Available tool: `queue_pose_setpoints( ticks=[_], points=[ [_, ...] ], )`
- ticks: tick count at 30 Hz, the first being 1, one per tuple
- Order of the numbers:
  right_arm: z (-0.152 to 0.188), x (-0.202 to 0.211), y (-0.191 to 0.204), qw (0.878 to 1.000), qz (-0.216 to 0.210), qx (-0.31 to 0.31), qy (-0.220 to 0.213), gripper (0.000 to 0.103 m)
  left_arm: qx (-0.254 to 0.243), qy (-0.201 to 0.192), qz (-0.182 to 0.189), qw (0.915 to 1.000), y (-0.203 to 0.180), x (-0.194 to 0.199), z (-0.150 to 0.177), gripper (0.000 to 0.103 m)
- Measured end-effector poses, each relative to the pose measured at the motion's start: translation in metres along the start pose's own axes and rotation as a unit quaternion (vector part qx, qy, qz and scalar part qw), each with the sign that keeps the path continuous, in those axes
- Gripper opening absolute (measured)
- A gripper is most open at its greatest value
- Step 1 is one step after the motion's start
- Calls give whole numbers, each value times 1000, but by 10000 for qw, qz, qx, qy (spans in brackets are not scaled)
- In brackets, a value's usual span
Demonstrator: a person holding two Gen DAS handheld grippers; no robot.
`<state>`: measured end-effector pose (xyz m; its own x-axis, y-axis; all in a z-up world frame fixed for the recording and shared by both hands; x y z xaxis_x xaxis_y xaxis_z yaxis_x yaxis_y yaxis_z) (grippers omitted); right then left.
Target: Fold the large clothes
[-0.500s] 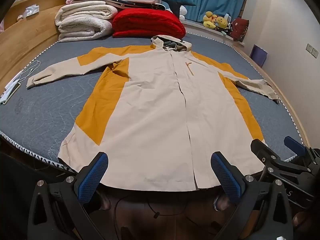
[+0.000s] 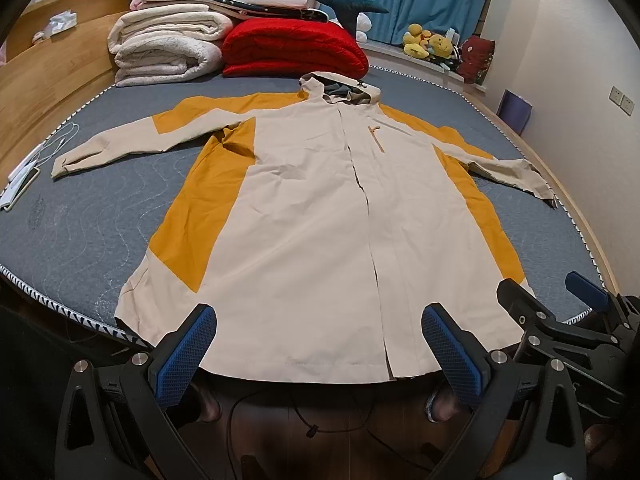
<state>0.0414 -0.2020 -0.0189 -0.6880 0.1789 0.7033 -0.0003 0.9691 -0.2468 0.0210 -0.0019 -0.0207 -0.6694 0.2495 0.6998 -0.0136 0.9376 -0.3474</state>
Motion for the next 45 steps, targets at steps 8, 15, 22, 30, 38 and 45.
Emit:
queue_pose_setpoints(
  ticks=[8, 15, 22, 30, 38, 45],
  points=[
    [0, 0, 0, 10000, 2, 4, -4, 102, -20, -15, 61, 10000, -2, -1, -1, 101],
    [0, 0, 0, 10000, 4, 11, -10, 102, 26, -15, 218, 9998, -7, 2, -2, 99],
    [0, 0, 0, 10000, 5, 8, -9, 102, 183, 13, 410, 9990, -7, 3, -4, 99],
    [1, 0, 0, 10000, 8, 8, -15, 102, 37, 44, 251, 9997, -7, 6, -4, 97],
    [-6, -4, -14, 9997, -126, -183, 39, 102, -164, -141, 83, 9997, -8, 21, -21, 85],
    [-27, -4, -33, 9985, -261, -467, -82, 102, -214, -637, 119, 9977, -9, 41, -55, 84]
  ],
)
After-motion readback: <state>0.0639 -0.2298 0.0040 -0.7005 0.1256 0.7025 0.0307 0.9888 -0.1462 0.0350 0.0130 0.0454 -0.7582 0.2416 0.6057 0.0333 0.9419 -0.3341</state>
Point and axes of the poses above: each gripper's, at about its wrist camera, not at the fingertips, and x roughly against the way its jaws point, y to its left, z to its underside, the point moved 3 cm from there along -x, roughly the way its jaws point, and after that the axes turned 15 degrees about z, right-handed, at the moved point
